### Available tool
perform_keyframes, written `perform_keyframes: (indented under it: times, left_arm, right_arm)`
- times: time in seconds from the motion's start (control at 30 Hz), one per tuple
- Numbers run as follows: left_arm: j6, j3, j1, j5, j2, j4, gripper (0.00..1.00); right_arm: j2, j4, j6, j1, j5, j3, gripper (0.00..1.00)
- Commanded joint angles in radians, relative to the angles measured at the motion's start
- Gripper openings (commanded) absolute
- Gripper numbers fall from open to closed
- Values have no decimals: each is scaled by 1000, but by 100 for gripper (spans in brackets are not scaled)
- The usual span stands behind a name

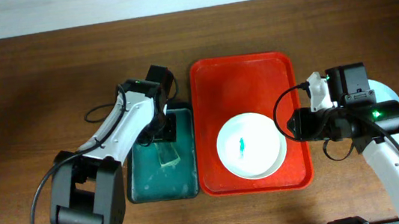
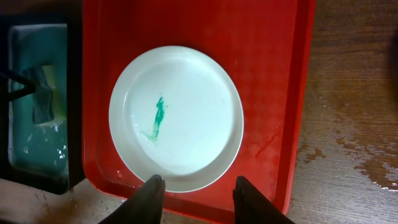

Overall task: Clean dirty plates on tray and stack at the side
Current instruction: 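Grasp the sponge from the water tray with the left gripper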

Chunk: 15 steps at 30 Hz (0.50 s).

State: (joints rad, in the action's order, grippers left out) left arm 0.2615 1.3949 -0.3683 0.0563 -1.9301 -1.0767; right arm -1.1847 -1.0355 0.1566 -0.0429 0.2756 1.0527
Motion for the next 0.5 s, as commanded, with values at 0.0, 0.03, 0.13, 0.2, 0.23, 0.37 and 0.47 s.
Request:
perform_keyframes:
  times: [0.0, 0.03, 0.13, 0.2, 0.23, 0.37, 0.47]
  left_arm:
    - [2, -27, 5, -72, -9, -13, 45]
    - [25, -48, 4, -88, -11, -5, 43]
    - [119, -133, 2, -91, -29, 53, 31]
    - [131, -177, 0, -94, -44, 117, 6]
    - [131, -183, 0, -93, -47, 135, 0]
    - [116, -159, 1, -94, -44, 147, 0]
    - [17, -79, 1, -93, -41, 88, 0]
  right_arm:
    - [-3, -2, -3, -3, 5, 6, 38]
    - [-3, -2, -3, -3, 5, 6, 38]
    - [-3, -2, -3, -3, 5, 6, 38]
    - [-3, -1, -3, -3, 5, 6, 38]
    - [-3, -1, -3, -3, 4, 6, 38]
    - [-3, -1, -3, -3, 1, 6, 38]
    - [-3, -1, -3, -3, -27, 6, 39]
